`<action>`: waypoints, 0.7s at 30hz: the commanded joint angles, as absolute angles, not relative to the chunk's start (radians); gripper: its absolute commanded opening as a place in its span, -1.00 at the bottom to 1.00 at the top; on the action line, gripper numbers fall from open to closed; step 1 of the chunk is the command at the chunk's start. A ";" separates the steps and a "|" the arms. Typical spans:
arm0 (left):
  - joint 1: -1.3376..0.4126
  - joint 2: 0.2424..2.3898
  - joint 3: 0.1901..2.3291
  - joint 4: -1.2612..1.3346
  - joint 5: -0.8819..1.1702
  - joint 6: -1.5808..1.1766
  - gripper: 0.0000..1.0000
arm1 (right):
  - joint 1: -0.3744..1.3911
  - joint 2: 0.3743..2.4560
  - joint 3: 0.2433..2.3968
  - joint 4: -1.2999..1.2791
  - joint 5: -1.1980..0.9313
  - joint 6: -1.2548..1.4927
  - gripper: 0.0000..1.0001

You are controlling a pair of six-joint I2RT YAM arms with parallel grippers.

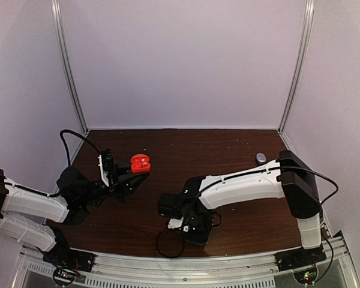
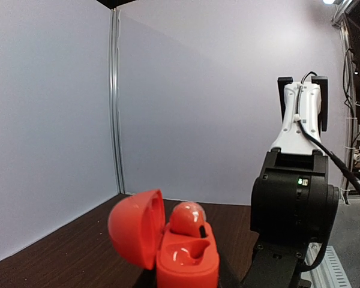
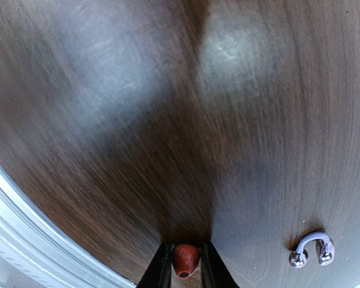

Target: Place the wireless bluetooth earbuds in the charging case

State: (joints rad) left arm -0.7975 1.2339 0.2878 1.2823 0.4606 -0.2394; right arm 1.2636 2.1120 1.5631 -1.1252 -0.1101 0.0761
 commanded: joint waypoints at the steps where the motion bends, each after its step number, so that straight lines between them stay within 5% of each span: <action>1: -0.790 1.225 0.278 1.351 0.462 -0.246 -1.00 | 1.272 2.135 1.587 -1.152 -0.087 0.078 -0.69; 21: -0.768 1.251 0.300 1.327 0.456 -0.291 -1.00 | 1.241 1.762 1.451 -0.773 -0.011 0.014 -0.90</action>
